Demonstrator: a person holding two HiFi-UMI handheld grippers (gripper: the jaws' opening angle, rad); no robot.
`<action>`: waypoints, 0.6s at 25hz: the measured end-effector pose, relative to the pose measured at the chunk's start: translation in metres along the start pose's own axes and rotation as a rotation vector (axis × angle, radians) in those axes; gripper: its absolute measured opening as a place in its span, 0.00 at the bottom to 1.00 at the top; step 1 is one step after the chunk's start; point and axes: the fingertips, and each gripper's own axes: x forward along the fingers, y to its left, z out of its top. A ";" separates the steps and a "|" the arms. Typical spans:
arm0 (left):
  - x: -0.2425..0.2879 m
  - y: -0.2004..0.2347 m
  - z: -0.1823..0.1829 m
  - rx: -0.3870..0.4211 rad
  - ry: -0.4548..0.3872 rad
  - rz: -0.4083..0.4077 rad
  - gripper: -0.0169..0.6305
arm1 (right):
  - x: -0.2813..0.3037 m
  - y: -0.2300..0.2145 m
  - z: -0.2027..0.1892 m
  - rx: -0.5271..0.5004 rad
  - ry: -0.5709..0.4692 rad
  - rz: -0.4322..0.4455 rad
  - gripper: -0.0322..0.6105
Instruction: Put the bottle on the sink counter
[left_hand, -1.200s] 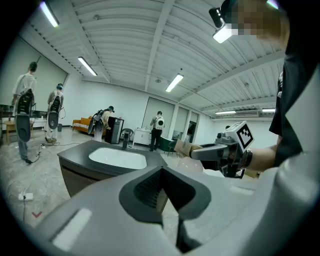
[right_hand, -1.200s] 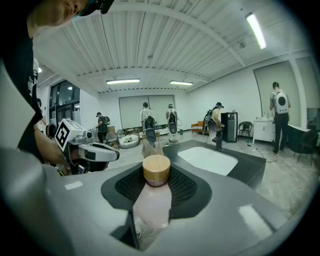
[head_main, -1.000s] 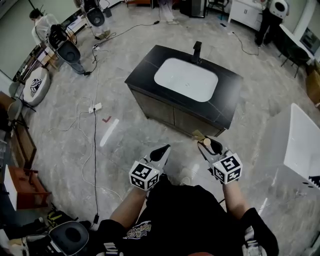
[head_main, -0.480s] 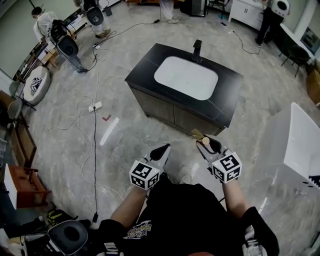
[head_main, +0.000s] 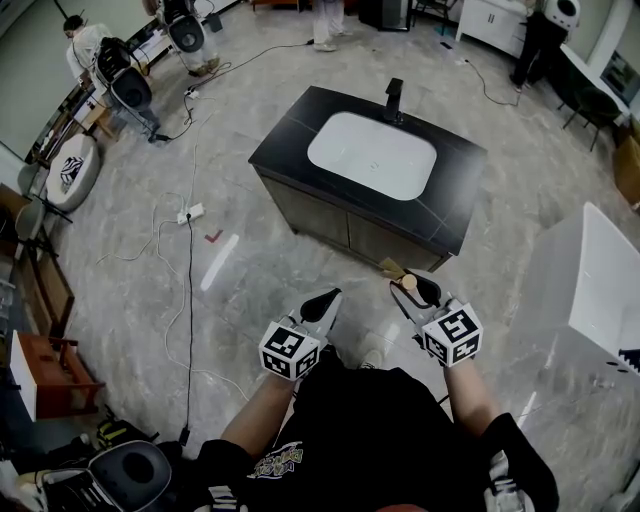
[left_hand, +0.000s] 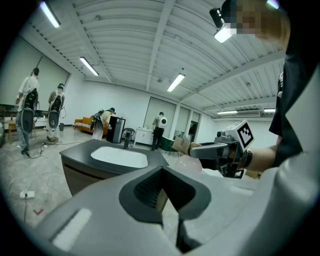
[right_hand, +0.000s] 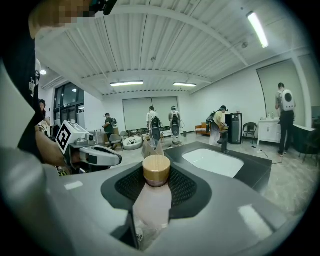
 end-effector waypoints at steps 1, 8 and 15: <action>0.000 0.001 0.000 -0.001 0.001 -0.001 0.03 | 0.001 0.000 0.000 0.003 0.002 -0.001 0.31; 0.000 0.013 0.000 -0.011 0.007 0.001 0.03 | 0.013 -0.003 0.000 0.023 0.007 -0.004 0.31; -0.006 0.031 0.003 -0.019 0.011 0.015 0.03 | 0.032 -0.001 0.005 0.032 0.014 0.007 0.31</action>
